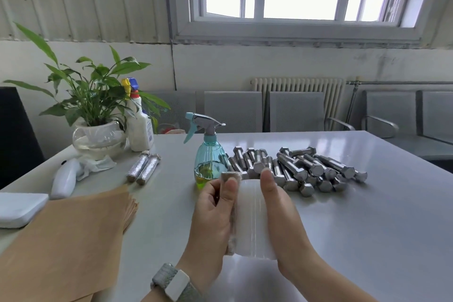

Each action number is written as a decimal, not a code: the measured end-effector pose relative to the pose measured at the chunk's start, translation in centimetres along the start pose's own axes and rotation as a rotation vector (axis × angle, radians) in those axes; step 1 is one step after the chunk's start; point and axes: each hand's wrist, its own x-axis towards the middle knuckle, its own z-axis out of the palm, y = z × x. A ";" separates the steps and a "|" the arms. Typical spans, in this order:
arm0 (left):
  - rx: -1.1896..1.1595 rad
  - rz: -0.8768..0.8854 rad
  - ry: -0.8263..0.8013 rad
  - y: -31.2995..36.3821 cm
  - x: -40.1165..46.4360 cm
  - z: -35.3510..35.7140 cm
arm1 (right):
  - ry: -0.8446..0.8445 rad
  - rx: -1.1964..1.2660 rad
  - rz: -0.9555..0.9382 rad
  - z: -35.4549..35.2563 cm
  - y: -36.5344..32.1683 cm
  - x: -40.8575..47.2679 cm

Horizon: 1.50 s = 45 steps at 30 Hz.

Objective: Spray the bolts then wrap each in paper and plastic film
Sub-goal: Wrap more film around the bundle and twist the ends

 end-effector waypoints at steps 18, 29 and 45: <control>-0.159 -0.159 -0.019 0.6 0.5 -0.6 | -0.126 0.052 0.174 -0.8 -0.2 0.3; 0.034 -0.033 0.041 0.0 0.8 -1.3 | -0.126 0.062 0.075 0.0 0.0 -0.1; -0.013 -0.122 -0.036 -0.4 0.1 -0.7 | 0.069 -0.014 0.108 -0.3 0.6 -0.1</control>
